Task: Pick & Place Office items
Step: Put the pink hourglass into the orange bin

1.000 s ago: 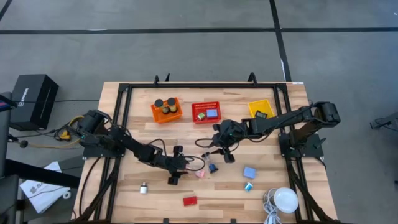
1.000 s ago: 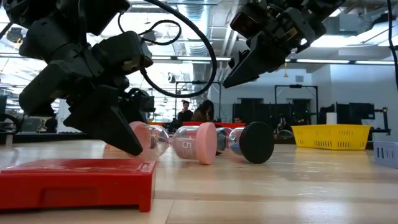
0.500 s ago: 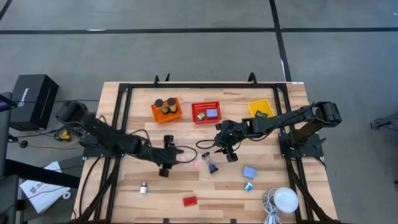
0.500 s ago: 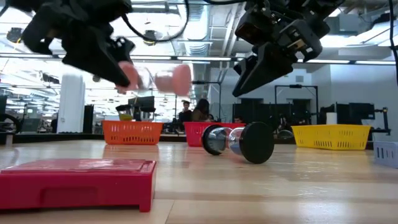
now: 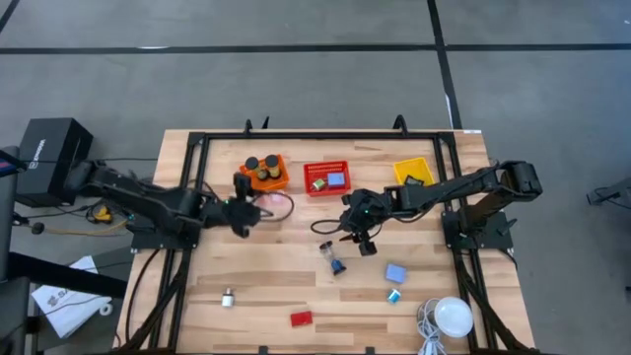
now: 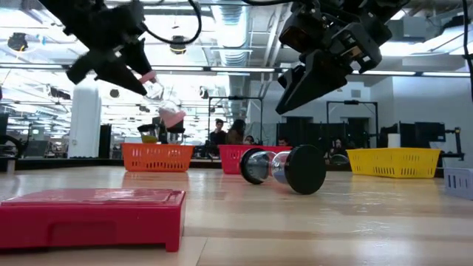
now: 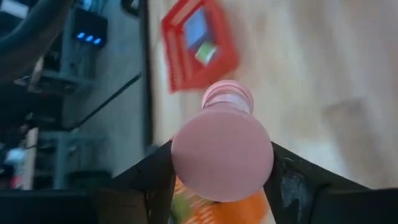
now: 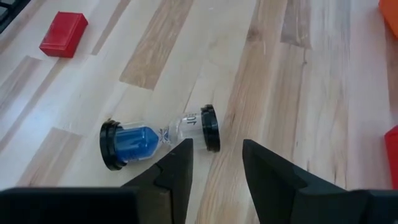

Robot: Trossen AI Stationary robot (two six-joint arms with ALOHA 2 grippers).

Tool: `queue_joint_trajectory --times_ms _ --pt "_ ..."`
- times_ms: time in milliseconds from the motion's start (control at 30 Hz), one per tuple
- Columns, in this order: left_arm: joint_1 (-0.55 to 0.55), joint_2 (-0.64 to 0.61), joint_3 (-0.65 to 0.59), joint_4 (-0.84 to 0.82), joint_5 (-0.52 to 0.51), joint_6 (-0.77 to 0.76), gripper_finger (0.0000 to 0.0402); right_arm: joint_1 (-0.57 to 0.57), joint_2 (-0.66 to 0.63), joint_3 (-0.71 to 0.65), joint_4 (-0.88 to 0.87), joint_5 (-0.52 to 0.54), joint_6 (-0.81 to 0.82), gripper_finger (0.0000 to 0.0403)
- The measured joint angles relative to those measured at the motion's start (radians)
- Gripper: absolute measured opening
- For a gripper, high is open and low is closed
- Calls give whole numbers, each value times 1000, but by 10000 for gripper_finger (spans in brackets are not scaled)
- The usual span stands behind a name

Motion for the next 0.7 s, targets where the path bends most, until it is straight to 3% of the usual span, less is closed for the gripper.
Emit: queue_joint_trajectory --times_ms 367,700 --pt "255 -7 0 -129 10 113 196 0 0 0 8 0 3 133" --pt "359 -7 0 -125 184 85 205 0 0 0 8 0 2 138"
